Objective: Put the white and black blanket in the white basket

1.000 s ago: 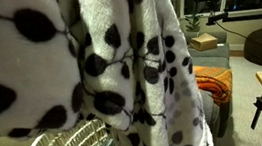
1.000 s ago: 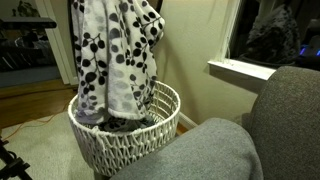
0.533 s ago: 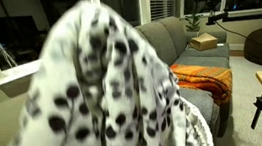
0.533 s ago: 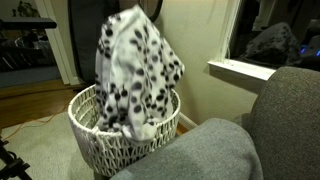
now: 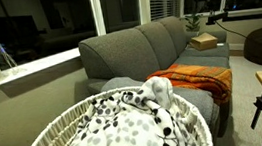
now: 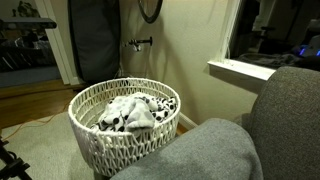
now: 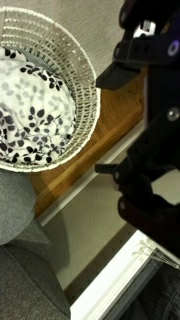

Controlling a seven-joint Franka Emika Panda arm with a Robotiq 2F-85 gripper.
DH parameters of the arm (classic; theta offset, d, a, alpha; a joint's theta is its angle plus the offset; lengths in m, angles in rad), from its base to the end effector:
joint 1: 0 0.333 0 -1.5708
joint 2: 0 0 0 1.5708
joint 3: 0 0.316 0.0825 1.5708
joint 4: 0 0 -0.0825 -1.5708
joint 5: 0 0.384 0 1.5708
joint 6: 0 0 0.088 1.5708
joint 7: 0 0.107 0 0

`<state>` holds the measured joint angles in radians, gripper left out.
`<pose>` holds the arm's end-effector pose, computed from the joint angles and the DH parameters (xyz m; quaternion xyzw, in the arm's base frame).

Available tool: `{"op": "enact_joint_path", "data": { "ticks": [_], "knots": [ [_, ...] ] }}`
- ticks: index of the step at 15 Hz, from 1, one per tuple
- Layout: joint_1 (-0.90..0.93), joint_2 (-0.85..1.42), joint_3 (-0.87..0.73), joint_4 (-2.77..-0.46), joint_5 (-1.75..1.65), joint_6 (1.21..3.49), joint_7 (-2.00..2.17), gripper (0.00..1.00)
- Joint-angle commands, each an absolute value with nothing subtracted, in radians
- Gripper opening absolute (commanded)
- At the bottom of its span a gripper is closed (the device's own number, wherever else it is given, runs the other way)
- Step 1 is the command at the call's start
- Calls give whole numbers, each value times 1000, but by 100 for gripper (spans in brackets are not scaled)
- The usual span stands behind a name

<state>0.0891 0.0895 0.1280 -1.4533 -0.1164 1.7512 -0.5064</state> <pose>0.5889 0.1153 0.6480 0.9276 0.3548 0.0956 0.0668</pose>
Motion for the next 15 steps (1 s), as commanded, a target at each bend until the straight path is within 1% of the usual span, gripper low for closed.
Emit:
{"op": "enact_joint_path", "data": {
  "ticks": [1,2,3,4,15],
  "knots": [
    [78,82,111,-1454,-97,1757,-525,100],
    [89,92,117,-1446,-117,1746,-506,88],
    [87,92,115,-1446,-116,1746,-506,96],
    [85,92,114,-1446,-116,1746,-506,100],
    [84,92,113,-1446,-113,1746,-506,100]
  ]
}}
